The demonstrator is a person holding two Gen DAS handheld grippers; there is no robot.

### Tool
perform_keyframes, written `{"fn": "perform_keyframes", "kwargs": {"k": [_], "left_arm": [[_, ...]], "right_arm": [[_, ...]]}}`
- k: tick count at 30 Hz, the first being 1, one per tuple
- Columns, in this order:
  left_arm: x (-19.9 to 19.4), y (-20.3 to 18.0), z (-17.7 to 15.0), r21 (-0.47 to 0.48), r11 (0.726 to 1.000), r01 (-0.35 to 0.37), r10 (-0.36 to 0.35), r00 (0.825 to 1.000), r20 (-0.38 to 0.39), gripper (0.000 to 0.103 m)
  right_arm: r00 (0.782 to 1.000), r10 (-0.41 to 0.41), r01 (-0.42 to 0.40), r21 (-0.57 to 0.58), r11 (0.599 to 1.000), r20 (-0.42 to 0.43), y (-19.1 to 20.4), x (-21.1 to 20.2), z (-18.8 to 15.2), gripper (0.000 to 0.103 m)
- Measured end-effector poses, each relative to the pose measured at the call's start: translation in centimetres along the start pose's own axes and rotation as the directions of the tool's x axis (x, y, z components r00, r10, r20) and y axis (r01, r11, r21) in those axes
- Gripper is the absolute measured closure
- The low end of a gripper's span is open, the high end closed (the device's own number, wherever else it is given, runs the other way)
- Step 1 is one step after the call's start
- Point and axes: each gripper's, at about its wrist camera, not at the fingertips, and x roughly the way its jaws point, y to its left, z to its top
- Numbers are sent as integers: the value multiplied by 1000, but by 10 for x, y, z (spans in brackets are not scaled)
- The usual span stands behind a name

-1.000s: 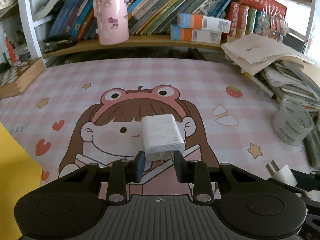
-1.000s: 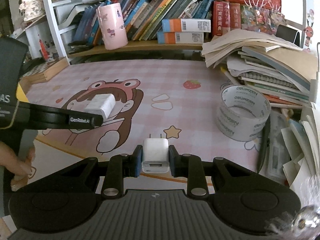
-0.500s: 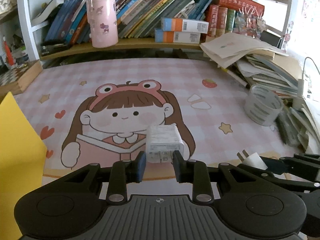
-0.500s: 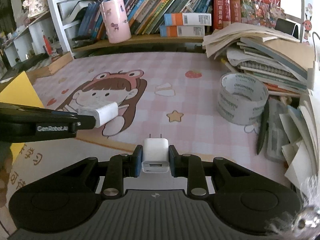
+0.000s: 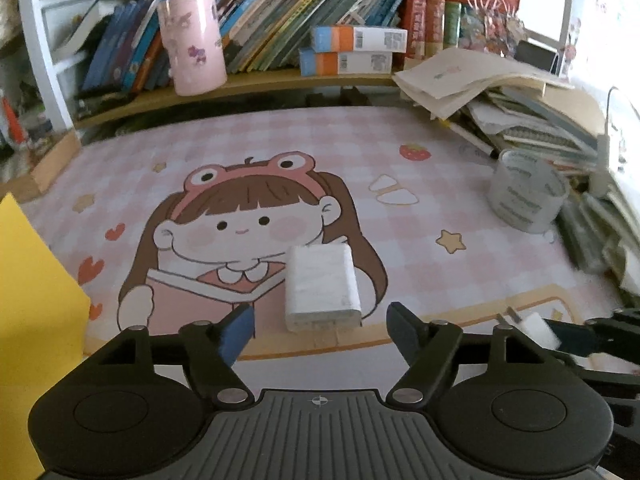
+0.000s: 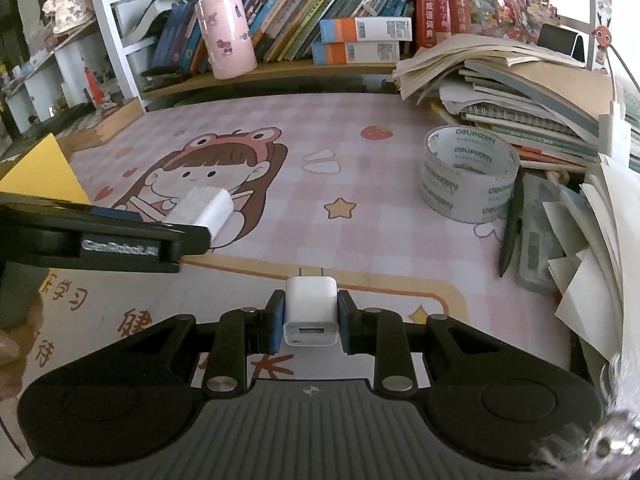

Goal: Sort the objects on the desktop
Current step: 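Regrip the large white charger with the left tool while the right tool holds the small charger, then carry both white chargers over the yellow box with both tools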

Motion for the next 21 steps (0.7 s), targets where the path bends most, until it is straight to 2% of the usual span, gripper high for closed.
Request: {"fn": "perform_keyframes", "kwargs": {"k": [6,7,8,10,16,21], "left_arm": [[15,-1,6,-34,999,-23,23,1000,5,29],[16,-1,6,-39,999,-23,24,1000,11,33],[18,-2,7,-39,999,-23,24,1000,16,46],[24,-2,6,-36,999,-9,9,1000,-12,61],[22,0,5,-57,998,9,-10,1000,-22,61],[-5,6,6,-116,991,65,-64,998,12,61]], "right_arm": [[1000,-1,1,0,1000,-2,0,-2,-2,79],[1000,-1,1,2,1000,-2,-1,-4,-3,79],[1000,-2,2,3,1000,-3,-1,-5,-4,79],[1000,-6,6,12,1000,-6,-2,-7,-6,79],[1000,-12,13,19,1000,-9,-2,-14,-11,79],[1000,-18,18,24,1000,8,-1,-19,-9,79]]}}
